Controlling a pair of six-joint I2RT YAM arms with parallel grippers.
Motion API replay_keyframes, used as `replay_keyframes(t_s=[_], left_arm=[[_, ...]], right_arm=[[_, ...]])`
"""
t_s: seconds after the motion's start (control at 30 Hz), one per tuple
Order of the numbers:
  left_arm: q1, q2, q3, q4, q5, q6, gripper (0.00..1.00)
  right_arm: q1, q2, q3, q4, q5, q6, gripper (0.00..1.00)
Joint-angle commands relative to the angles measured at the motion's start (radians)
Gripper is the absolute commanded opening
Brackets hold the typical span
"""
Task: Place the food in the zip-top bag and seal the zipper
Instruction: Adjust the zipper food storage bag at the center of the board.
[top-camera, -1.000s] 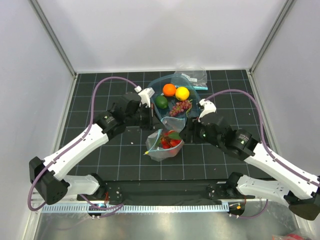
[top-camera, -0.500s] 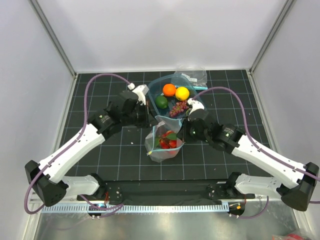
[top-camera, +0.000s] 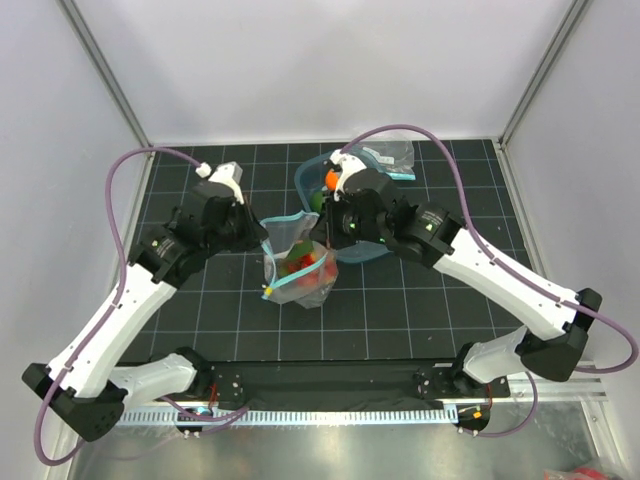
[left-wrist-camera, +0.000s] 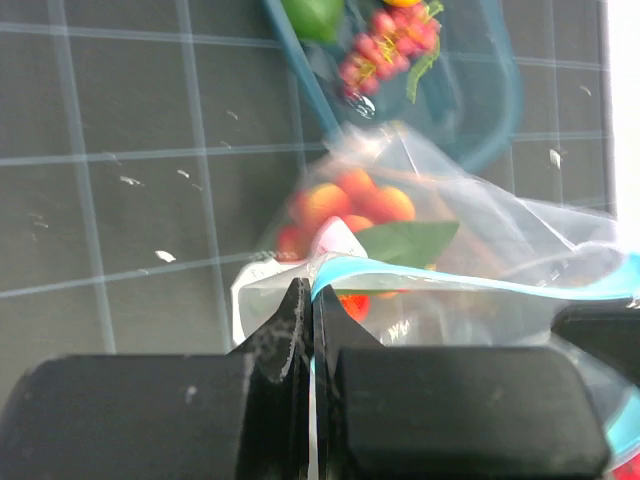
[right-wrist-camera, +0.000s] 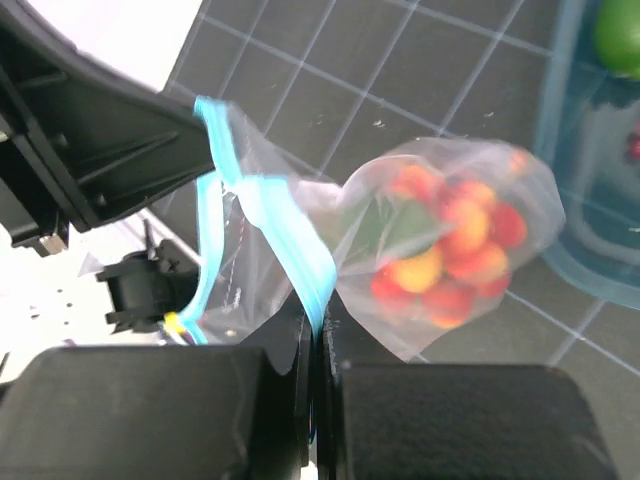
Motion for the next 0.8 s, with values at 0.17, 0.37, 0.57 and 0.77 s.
replay_keyframes(t_s=[0.17,0.37,0.57,0.77], left_arm=[[0.006,-0.021,0.011,0.132,0.34,-0.039,0.0],[0.015,-0.074,0.027,0.051,0.143,0.031,0.0],[0.063,-0.113,0.065,-0.032,-0.113,0.04,0.0],[0.063,-0.072,0.05,-0.004,-0.105,0.073,0.01]], right_arm=[[-0.086,-0.103,0.051,-0.037,0.248,-0.069,0.01],[-0.082,-0.022,0.035,0.042,0.032,-0.053,0.01],[-0.02,0.155,0.09,0.077,-0.068,-0.081,0.01],[-0.11,0.231,0.13,0.106,-0.12,-0.096,0.01]])
